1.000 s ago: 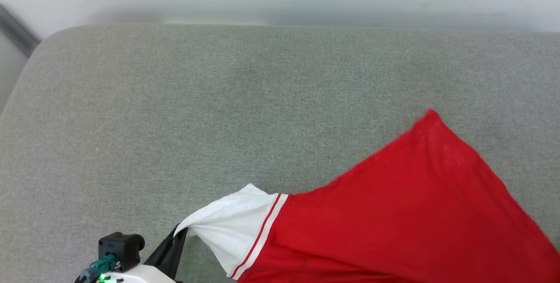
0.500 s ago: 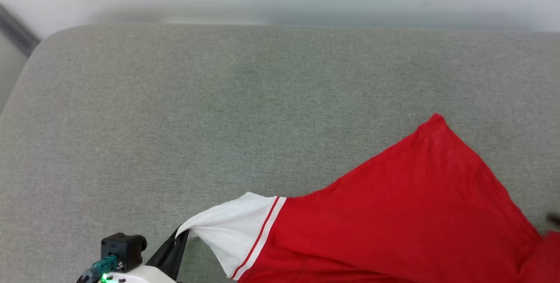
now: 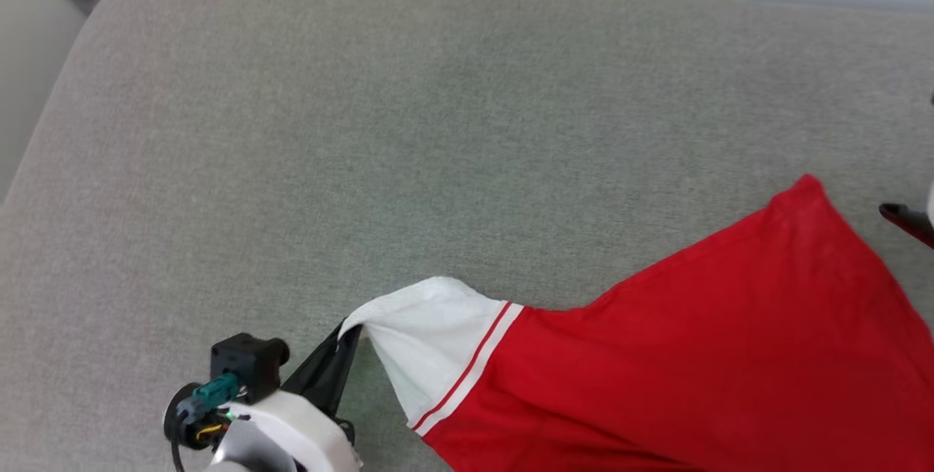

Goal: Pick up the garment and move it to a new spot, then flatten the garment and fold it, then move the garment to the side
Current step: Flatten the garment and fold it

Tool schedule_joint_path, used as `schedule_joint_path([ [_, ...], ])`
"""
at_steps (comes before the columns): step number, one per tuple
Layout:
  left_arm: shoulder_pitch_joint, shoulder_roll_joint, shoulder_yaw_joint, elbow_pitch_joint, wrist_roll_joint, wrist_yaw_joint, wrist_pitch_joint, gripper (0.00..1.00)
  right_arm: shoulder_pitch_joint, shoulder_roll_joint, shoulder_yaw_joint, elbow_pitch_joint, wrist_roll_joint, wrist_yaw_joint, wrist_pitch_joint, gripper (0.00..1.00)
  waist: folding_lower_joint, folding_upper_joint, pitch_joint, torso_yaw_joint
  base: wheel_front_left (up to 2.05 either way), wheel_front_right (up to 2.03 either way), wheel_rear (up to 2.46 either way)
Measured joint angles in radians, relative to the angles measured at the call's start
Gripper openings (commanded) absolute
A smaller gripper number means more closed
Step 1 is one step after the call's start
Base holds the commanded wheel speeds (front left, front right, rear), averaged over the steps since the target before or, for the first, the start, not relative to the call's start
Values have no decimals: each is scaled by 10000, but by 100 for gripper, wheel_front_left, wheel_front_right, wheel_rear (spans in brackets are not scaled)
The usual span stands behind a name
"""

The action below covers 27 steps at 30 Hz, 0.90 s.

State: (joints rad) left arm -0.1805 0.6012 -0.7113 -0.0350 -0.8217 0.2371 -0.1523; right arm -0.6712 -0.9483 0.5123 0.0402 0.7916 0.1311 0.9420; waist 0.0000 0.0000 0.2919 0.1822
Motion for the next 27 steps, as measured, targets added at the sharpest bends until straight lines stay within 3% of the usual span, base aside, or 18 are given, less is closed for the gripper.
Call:
schedule_joint_path([
  [8,-613,-456,-232,109,295,-100,-23,0,-1271,1467,1095,2144,-828,-2,178,100,1,0,918,552,0,0,0],
  [14,-801,-660,-303,322,355,-186,-125,0,-1399,1450,2092,2890,-788,-21,-31,100,0,0,1364,871,0,0,0],
  [15,-813,-665,-293,366,353,-188,-140,0,-1458,1402,2182,2938,-662,-21,-111,90,0,0,1379,887,0,0,0],
  [16,-814,-663,-284,401,347,-186,-157,0,-1500,1396,2288,2976,-591,-21,-301,8,-1,0,1371,875,0,0,0],
  [17,-812,-654,-270,431,339,-184,-184,0,-1525,1400,2376,3033,-514,-21,-493,0,0,0,1340,847,0,0,0],
  [22,-794,-491,-217,527,330,-171,-226,0,-1704,1678,2552,3275,-15,-17,-1507,0,1,0,956,674,0,0,0],
  [27,-875,-111,-128,416,437,-136,-119,0,-1880,1561,2433,3200,336,-2,-2736,0,1,0,312,440,0,0,0],
])
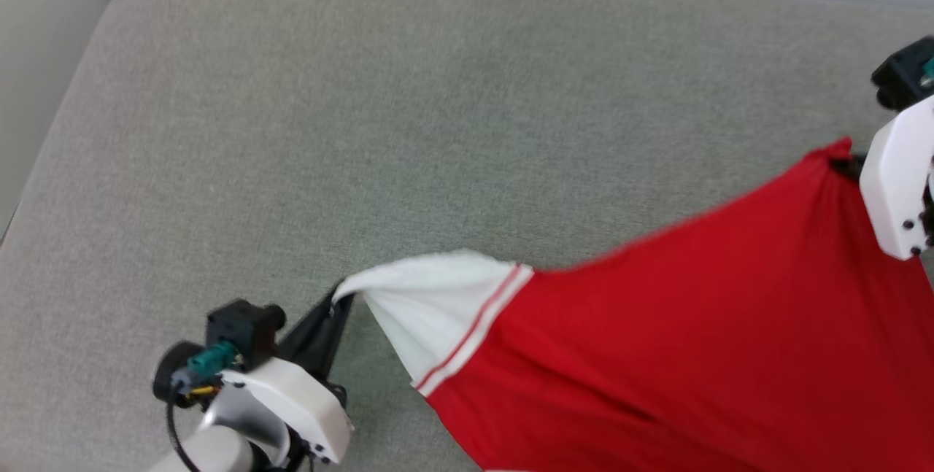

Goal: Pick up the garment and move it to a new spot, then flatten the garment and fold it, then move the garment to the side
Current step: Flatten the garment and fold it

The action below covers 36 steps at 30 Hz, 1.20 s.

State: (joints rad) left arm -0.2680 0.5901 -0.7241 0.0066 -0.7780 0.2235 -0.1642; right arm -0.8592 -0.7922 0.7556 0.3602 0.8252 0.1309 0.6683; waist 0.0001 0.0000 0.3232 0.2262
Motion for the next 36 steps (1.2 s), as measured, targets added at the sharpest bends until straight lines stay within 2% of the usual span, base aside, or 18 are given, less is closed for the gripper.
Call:
schedule_joint_path([
  [3,-351,336,196,-221,111,63,136,0,-178,-167,-86,-272,105,0,-706,0,-1,1,-412,-184,0,0,0],
  [8,-1894,872,660,-840,472,136,773,0,-600,-272,-460,-734,65,0,-1868,0,-1,0,-980,-704,0,0,0],
  [13,-3875,1024,1110,-1012,708,-132,1363,0,-1375,-42,-1007,-876,-403,0,-2389,0,-1,0,-944,-1076,0,0,0],
  [16,-5264,1064,1256,-909,901,-395,1804,0,-2043,326,-1321,-882,-704,0,-2475,0,-1,0,-666,-1179,0,0,0],
  [22,-7965,802,1244,-71,1346,-1035,2604,0,-3702,1022,-1950,-399,-1569,2,-2560,0,0,0,19,-1356,0,0,0],
  [26,-9703,401,1225,652,1597,-1442,2895,0,-4952,1515,-2307,242,-2232,0,-2637,0,0,0,528,-1417,0,0,0],
  [36,-13639,-257,1358,3068,2071,-2316,3193,0,-8034,2144,-2502,1749,-3384,0,-2828,0,0,0,1598,-1418,0,0,0],
])
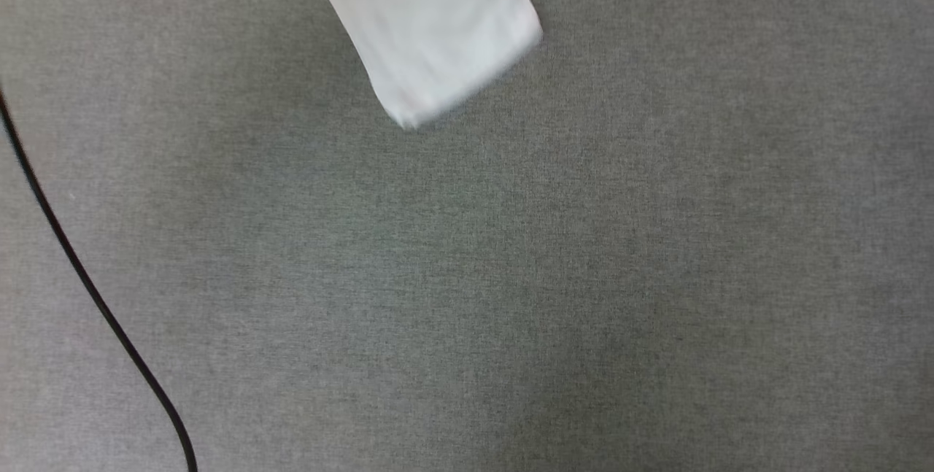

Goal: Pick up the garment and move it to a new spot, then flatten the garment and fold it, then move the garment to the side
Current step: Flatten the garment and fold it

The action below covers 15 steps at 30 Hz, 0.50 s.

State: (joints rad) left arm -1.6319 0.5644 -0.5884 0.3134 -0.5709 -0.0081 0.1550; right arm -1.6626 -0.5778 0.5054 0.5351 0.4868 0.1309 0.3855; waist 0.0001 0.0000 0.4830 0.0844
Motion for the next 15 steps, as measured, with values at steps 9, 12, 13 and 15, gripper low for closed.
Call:
schedule_joint_path([
  [9,-1894,-318,-29,1927,238,-637,-447,0,-1335,257,616,1045,-132,0,-593,0,0,0,578,-79,0,0,0],
  [12,-1888,-435,-148,2462,199,-740,-686,0,-1334,270,991,1388,-27,0,-836,0,0,0,703,-40,0,0,0],
  [13,-1814,-477,-196,2581,190,-798,-811,0,-1288,268,1147,1486,-12,0,-945,0,0,0,725,-22,0,0,0],
  [15,-1524,-543,-295,2846,127,-865,-1018,0,-1048,311,1457,1689,165,0,-1133,0,0,0,728,-16,0,0,0],
])
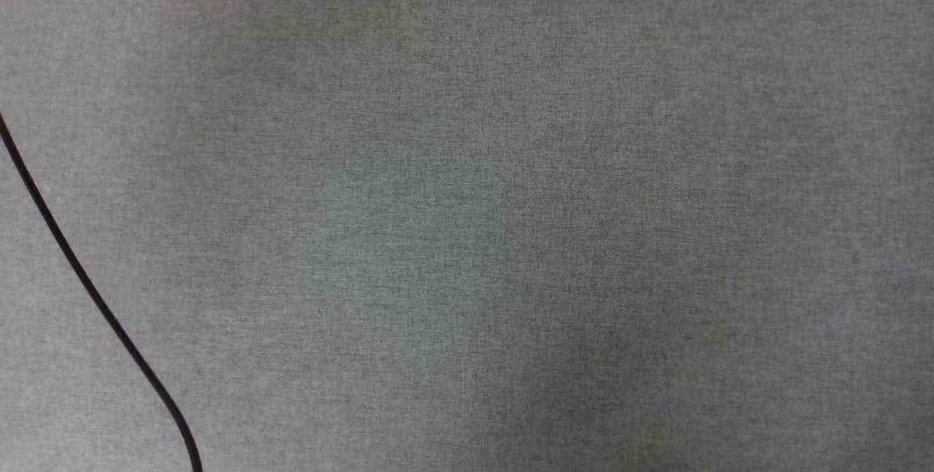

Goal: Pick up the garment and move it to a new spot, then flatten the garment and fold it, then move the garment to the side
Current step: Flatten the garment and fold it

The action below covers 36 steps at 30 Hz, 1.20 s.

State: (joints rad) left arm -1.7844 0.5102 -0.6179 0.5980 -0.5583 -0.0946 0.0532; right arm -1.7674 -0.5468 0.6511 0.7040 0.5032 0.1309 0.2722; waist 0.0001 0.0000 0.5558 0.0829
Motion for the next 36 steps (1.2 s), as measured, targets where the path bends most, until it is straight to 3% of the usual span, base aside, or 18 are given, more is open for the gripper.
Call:
schedule_joint_path([
  [9,2975,-328,-619,539,-410,-119,-1097,0,2273,244,1279,589,1093,0,-1292,0,0,0,-413,-28,0,0,0],
  [15,5773,-173,-932,161,-719,221,-1586,0,4289,357,2128,736,1919,0,-1958,0,-1,0,-1055,-93,0,0,0],
  [20,8304,-4,-1177,-911,-1047,928,-1824,0,6086,119,2765,585,2479,2,-2387,0,-1,0,-1746,-90,0,0,0],
  [36,15560,1453,-1208,-4870,-2830,3396,-1971,0,10799,-1181,3862,-763,3710,0,-3173,0,-3,0,-4160,-59,0,0,0],
])
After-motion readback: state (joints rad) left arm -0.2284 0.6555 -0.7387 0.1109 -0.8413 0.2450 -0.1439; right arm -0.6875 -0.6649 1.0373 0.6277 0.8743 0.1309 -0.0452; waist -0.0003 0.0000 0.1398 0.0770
